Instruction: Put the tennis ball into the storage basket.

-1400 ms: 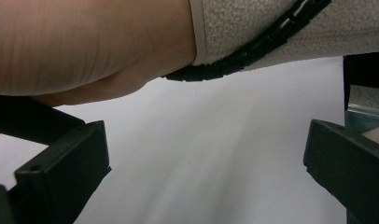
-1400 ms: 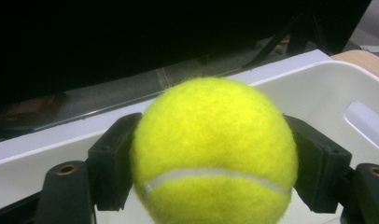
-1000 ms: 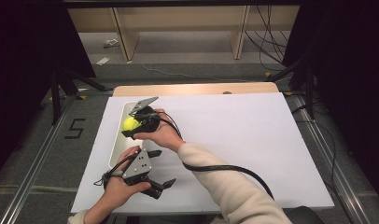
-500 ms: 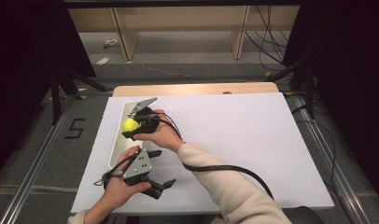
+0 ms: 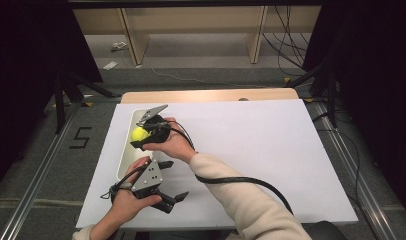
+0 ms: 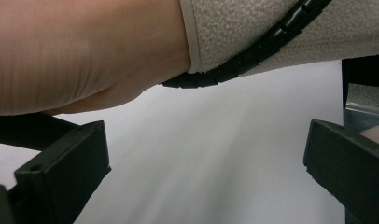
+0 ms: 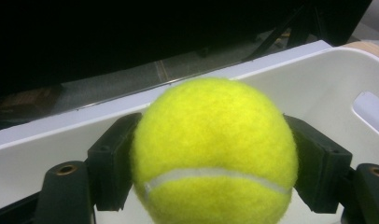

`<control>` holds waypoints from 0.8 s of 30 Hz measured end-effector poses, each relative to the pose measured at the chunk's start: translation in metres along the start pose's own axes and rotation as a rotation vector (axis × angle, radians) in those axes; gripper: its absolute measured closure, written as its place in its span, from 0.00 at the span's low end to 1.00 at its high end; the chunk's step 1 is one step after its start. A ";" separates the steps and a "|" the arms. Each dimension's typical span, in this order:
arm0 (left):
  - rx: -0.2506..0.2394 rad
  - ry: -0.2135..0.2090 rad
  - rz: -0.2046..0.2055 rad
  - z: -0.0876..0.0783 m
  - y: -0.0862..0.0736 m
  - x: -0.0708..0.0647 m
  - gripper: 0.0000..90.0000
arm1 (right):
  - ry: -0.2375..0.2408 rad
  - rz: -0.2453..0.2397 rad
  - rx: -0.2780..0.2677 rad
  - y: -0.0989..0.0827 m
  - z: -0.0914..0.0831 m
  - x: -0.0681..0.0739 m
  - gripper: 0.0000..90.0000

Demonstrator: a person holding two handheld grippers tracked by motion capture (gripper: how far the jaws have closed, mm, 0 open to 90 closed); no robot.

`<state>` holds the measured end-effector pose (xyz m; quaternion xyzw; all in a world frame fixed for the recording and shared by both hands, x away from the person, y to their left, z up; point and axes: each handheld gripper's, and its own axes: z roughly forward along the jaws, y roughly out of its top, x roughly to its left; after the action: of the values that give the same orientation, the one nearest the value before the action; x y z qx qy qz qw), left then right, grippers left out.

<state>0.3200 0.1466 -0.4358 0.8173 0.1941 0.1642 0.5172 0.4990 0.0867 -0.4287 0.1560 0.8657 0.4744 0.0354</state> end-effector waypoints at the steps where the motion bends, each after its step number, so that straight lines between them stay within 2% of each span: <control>1: 0.001 0.000 0.000 0.000 0.000 0.000 0.00 | -0.001 0.003 0.002 0.000 0.000 0.000 0.29; 7: 0.001 -0.001 0.000 0.000 0.000 0.000 0.00 | 0.002 0.003 0.006 -0.001 0.001 -0.001 0.28; 11: 0.001 0.000 0.000 0.000 0.000 0.000 0.00 | -0.009 0.018 -0.027 0.002 -0.002 -0.001 0.18; 24: -0.004 0.001 -0.001 0.000 0.000 0.000 0.00 | -0.033 0.003 -0.077 0.006 -0.026 -0.006 0.17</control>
<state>0.3200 0.1469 -0.4355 0.8160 0.1945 0.1646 0.5189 0.5010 0.0673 -0.4098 0.1636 0.8458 0.5048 0.0547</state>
